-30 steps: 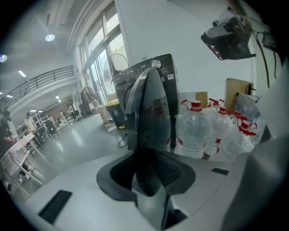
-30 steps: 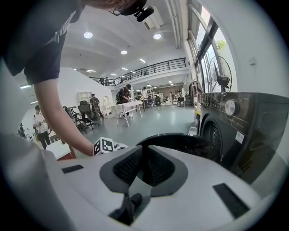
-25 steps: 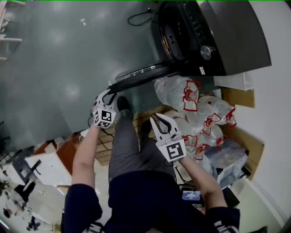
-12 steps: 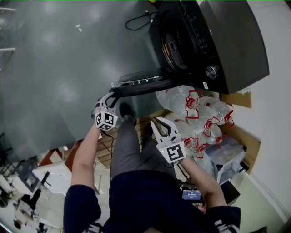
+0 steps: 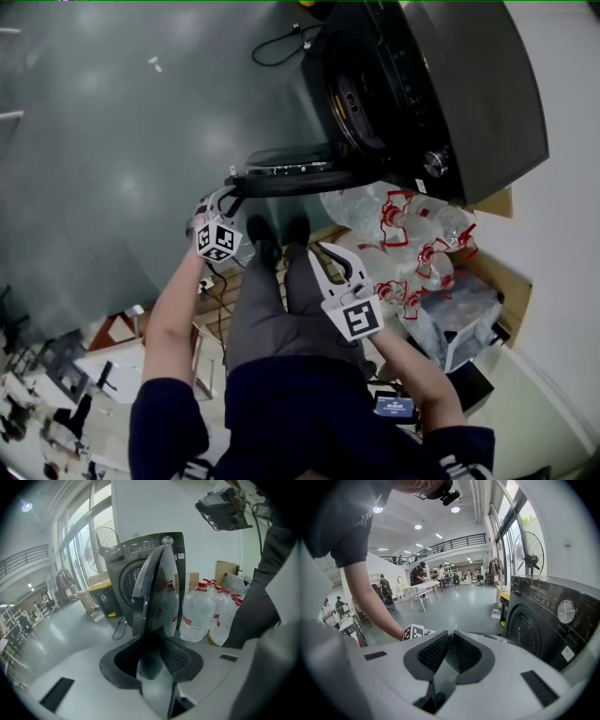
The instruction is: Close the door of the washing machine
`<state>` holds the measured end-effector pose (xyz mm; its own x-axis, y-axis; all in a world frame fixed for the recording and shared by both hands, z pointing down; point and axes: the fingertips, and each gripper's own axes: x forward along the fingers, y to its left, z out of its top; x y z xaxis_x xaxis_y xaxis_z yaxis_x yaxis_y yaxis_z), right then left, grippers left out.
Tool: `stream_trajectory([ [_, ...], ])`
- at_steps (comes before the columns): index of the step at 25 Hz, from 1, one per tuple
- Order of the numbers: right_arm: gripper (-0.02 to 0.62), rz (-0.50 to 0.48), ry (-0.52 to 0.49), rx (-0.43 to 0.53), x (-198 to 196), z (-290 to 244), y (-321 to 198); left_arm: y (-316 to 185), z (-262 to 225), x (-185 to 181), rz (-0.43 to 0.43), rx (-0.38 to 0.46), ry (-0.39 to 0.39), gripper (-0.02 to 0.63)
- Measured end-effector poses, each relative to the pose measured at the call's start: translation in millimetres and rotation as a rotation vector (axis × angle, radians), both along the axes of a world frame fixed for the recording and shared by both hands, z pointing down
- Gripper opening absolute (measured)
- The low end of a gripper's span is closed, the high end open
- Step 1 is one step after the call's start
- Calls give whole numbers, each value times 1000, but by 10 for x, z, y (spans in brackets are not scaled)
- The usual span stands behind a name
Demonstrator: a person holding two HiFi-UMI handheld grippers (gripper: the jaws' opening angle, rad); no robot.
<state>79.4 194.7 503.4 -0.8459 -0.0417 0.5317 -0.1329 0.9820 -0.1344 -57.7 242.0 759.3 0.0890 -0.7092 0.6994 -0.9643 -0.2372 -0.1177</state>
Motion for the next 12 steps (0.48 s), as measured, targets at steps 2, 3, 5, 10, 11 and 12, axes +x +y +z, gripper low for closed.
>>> stream_trajectory([
  [2, 58, -5, -9, -3, -33, -41, -42, -39, 0, -56, 1, -8, -1, 140],
  [3, 58, -12, -9, 0, -43, -40, -73, -62, 4, -84, 0, -13, -2, 141],
  [5, 58, -23, -4, 1, -52, -6, -151, -104, 15, -129, 0, -24, -3, 143],
  [10, 58, -43, 4, -25, -168, 80, -392, -271, 43, -281, 12, -52, -13, 149],
  [11, 58, -62, -1, -25, -208, 61, -419, -287, 40, -310, 14, -60, -16, 150],
  [12, 58, -81, -5, -26, -242, 36, -443, -298, 37, -331, 19, -68, -18, 150],
])
